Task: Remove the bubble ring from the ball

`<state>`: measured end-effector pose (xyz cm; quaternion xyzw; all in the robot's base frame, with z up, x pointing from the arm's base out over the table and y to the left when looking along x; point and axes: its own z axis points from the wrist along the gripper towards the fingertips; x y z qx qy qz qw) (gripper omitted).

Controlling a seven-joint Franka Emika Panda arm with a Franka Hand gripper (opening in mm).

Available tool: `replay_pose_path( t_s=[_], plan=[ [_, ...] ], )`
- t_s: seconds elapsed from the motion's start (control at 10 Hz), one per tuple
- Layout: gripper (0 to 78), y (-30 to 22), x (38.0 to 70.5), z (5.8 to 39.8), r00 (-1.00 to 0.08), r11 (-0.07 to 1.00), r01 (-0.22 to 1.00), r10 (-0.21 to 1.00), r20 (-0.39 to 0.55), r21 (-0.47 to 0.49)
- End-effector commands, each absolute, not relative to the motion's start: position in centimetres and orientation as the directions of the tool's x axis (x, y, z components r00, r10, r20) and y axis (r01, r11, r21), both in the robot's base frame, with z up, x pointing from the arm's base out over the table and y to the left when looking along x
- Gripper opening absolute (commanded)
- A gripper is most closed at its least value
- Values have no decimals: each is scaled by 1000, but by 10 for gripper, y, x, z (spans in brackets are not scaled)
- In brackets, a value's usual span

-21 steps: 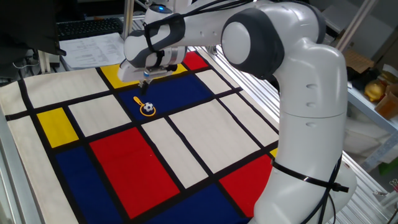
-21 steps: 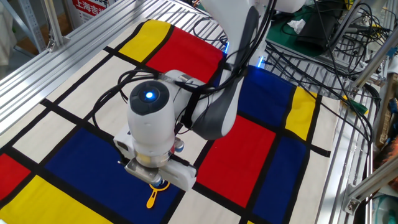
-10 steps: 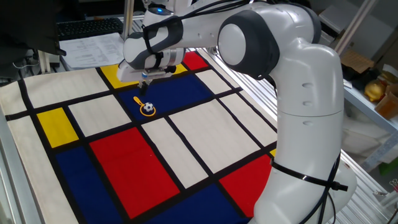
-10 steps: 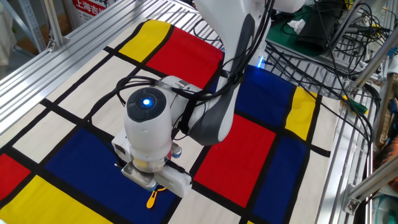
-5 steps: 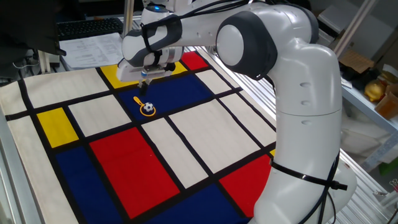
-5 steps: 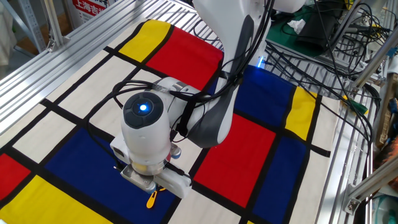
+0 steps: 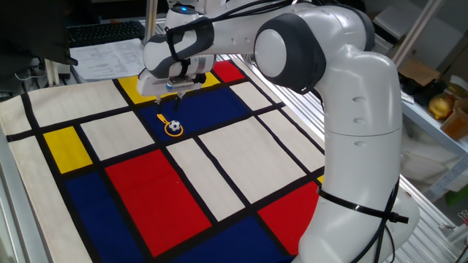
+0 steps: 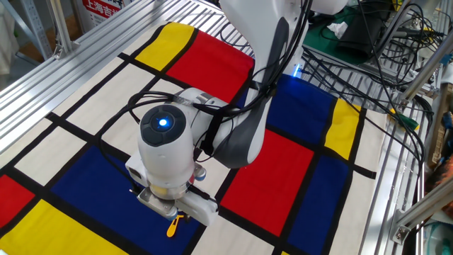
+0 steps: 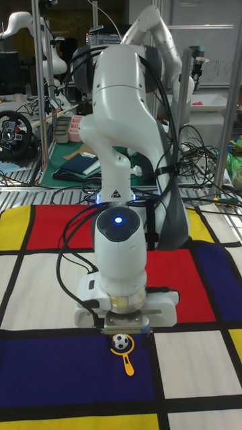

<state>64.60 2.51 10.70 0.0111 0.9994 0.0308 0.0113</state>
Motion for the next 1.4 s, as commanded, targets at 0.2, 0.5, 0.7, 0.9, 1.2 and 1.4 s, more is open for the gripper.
replay_pose_path(
  t_s=[0.2, 0.5, 0.7, 0.9, 1.2, 1.4],
  plan=[
    [775, 25, 648, 109, -1000, 999, 10, 9, 17, 50],
    [775, 25, 648, 109, -1000, 999, 10, 9, 17, 50],
    [775, 26, 649, 107, -1000, 999, -17, -16, -5, 52],
    [775, 27, 650, 105, -1000, 998, -18, -18, -5, 52],
    [775, 30, 652, 94, -1000, 998, -23, -22, -13, 52],
    [775, 29, 655, 87, -999, 998, -29, -28, -22, 52]
  ],
)
